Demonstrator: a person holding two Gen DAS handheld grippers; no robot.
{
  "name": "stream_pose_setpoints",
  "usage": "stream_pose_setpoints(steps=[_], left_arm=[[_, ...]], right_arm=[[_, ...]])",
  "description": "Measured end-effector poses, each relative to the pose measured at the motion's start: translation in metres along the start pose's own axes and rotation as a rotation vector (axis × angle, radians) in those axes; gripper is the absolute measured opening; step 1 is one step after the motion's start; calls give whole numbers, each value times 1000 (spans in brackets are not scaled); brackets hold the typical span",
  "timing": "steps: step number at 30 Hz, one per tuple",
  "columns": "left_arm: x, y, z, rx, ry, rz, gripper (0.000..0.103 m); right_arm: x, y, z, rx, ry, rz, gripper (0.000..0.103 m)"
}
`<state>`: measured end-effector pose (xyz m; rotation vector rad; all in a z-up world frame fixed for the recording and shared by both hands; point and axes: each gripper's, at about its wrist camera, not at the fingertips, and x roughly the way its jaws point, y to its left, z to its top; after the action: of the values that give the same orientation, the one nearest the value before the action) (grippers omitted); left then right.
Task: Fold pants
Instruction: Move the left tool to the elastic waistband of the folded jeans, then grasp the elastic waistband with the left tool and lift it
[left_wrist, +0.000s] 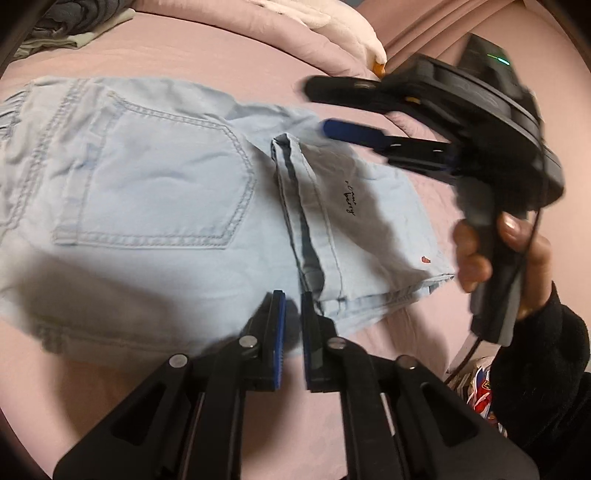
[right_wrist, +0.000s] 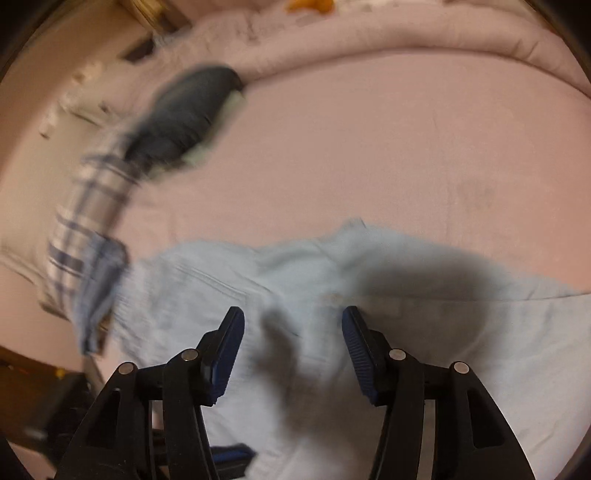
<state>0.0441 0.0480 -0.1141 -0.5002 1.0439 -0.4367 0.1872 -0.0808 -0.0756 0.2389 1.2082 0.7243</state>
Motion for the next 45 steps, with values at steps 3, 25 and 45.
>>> stream_pose_setpoints(steps=[3, 25, 45], left_arm=[[-13, 7, -6, -7, -12, -12, 7], [-121, 101, -72, -443, -235, -28, 53], [-82, 113, -21, -580, -436, 98, 55]], right_arm=[[-25, 13, -5, -74, -60, -17, 55], [12, 70, -59, -398, 11, -187, 14], [-12, 57, -68, -273, -60, -156, 14]])
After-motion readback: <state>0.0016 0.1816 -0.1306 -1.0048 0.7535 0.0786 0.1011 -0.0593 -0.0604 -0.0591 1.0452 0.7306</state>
